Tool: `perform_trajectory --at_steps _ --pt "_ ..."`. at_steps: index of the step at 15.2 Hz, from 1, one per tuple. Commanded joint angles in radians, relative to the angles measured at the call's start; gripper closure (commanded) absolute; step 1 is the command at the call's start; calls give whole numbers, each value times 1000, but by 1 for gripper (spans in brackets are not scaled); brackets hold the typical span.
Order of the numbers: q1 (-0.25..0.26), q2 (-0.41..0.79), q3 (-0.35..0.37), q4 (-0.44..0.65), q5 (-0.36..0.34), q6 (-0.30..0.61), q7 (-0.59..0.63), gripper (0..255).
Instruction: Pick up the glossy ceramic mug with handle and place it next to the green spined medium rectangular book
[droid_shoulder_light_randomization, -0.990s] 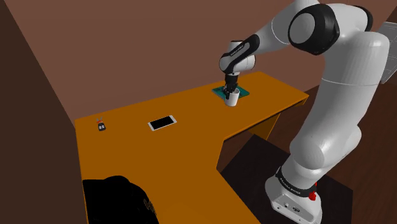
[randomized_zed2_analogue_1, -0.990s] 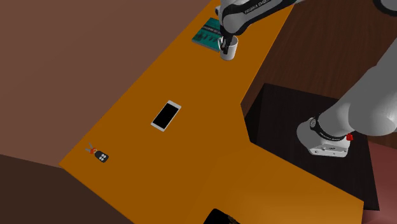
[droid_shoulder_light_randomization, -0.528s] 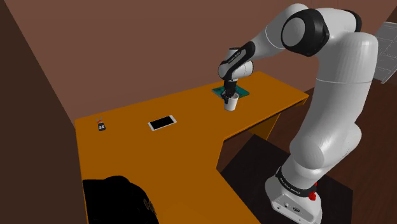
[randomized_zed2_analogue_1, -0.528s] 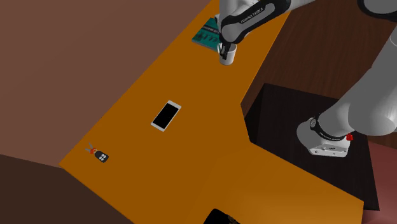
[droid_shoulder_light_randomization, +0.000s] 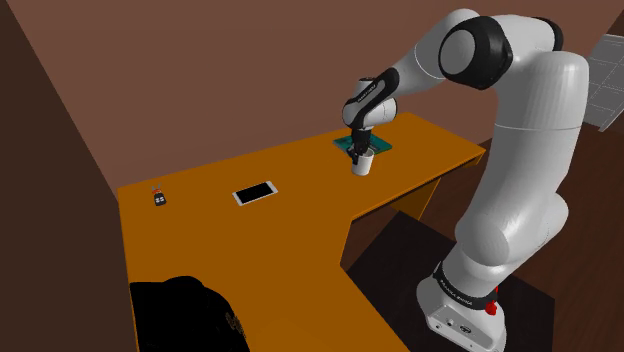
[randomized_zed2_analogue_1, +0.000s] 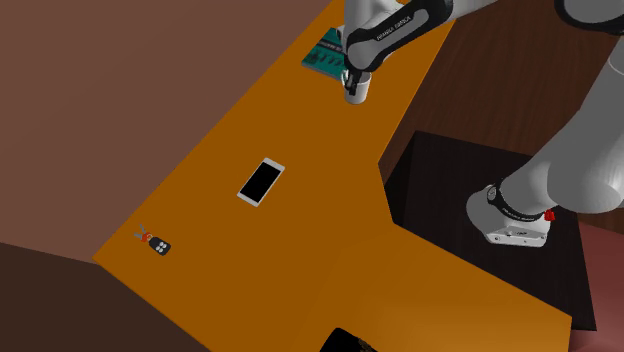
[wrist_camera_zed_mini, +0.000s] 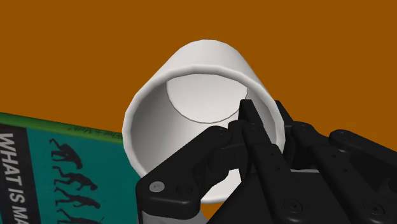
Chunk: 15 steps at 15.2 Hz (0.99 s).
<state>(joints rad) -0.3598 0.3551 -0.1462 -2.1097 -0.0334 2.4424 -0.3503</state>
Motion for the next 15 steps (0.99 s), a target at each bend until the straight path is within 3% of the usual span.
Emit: perform_trajectory --at_steps 1,6,10,15 --pt "0 0 0 0 0 0 0 0" --pt "0 0 0 0 0 0 0 0" --pt "10 -88 -4 22 -12 -109 8 0" --pt "10 -88 -4 22 -12 -109 8 0"
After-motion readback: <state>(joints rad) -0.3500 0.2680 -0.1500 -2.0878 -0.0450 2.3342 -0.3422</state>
